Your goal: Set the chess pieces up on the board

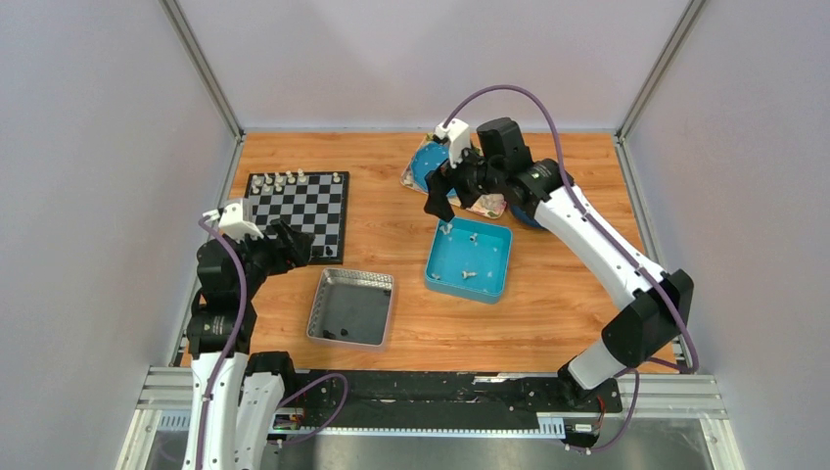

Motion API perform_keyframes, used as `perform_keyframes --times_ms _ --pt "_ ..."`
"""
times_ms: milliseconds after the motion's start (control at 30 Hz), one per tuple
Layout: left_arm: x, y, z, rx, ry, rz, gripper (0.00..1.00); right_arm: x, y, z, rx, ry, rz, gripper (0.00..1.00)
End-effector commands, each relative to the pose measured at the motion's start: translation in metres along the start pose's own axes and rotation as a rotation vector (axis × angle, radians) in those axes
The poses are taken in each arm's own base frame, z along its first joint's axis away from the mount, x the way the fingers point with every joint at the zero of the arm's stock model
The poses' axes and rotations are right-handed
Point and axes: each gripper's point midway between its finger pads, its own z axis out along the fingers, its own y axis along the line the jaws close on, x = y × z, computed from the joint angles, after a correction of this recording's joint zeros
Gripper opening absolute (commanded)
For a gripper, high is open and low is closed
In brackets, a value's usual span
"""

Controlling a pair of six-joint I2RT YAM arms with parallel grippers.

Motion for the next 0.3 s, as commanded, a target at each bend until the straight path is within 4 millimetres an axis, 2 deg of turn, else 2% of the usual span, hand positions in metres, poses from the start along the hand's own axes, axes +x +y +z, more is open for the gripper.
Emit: perform_keyframes --times_ms 0,267 --pt "0.0048 -0.0016 -0.0014 0.009 0.013 -0.033 0.9 -0.0128 -0.0289 -0.0189 0.157 -0.082 0.065 0.96" --pt "0.0027 -0.002 -0.006 0.004 0.009 -0.016 0.89 -0.0104 -0.0362 -0.0228 0.167 -0.096 0.118 0.96"
